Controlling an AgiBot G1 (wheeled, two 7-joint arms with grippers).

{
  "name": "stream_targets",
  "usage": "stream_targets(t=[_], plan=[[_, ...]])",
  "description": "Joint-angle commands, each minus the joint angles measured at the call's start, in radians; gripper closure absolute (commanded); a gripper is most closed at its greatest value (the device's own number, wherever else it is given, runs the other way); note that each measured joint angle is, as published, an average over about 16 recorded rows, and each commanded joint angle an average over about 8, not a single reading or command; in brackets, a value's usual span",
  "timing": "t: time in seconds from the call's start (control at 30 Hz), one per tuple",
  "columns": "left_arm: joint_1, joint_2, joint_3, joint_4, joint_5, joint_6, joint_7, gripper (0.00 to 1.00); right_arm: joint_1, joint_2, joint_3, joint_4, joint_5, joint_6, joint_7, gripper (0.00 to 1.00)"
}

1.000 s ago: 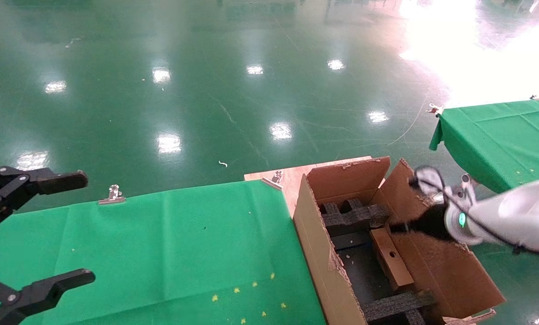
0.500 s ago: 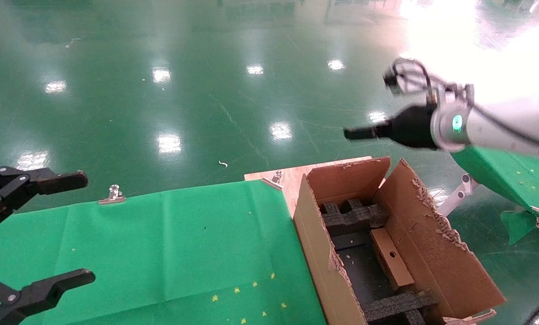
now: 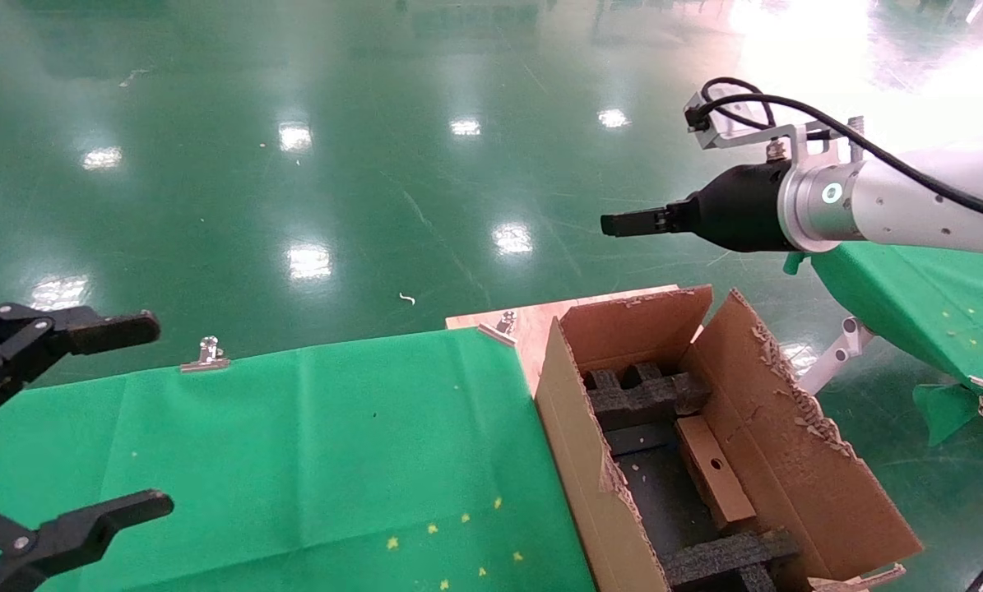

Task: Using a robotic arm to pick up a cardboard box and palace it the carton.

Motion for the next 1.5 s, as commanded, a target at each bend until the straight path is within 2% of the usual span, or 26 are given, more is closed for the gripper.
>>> stream_targets(t=[0.03,0.13,0.27,1.5], plan=[[0.0,0.0,0.0,0.0,0.0,0.0,0.0,0.0,-0.002,0.001,-0.008,0.0,-0.013,0.004,0.01,0.0],[0.0,0.0,0.0,0.0,0.0,0.0,0.0,0.0,-0.026,-0.001,0.02,-0.002,0.004,-0.011,-0.023,0.0],[0.0,0.0,0.0,0.0,0.0,0.0,0.0,0.0,-0.078,-0.005,0.095,-0.007,0.062,-0.054,-0.114,0.0],[0.0,0.0,0.0,0.0,0.0,0.0,0.0,0.0,-0.692,-0.053,0.945,-0.056,0.695,-0.539,-1.144,0.0]])
